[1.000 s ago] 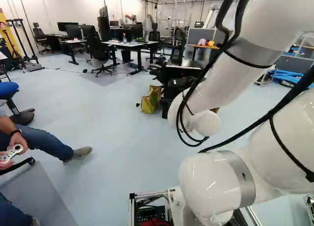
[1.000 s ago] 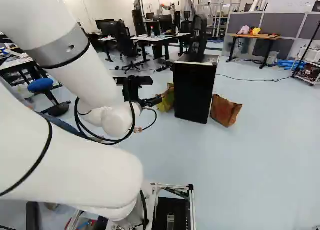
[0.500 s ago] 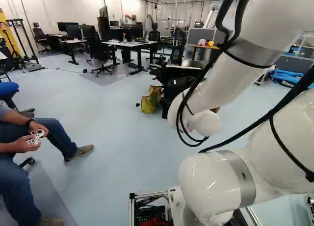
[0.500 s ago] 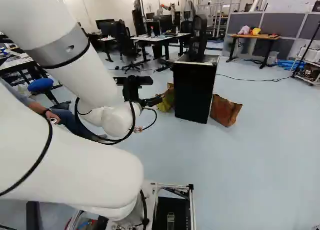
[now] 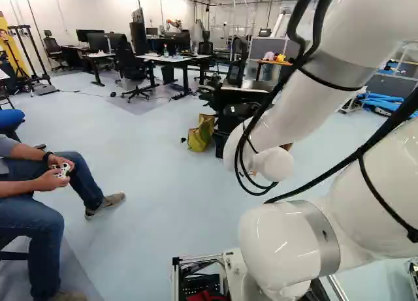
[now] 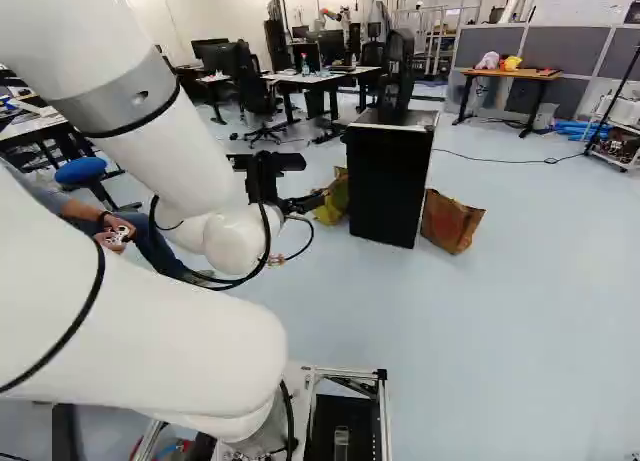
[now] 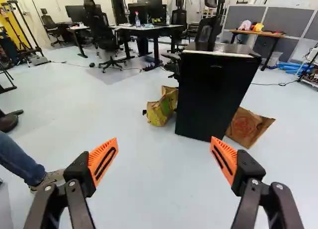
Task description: Grab a drink from the fridge
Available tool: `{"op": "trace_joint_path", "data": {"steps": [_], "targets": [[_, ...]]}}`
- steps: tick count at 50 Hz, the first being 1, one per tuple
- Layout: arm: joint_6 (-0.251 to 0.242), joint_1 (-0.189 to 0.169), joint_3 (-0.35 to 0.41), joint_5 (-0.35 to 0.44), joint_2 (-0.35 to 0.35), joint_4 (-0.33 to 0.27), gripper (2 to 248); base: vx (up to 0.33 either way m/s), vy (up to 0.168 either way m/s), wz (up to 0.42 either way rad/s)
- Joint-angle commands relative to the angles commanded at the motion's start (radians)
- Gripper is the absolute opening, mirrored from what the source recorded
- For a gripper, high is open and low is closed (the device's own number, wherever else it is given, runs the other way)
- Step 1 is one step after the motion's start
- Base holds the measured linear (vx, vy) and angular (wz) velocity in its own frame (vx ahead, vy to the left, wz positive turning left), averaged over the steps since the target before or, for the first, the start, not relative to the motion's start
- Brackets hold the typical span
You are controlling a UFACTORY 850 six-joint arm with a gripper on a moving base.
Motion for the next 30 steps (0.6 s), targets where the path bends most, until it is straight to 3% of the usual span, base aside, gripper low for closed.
{"op": "trace_joint_path", "data": {"steps": [30], "targets": [[0.0,0.0,0.0,0.0,0.0,0.0,247,0.043,0.0,-0.004]]}}
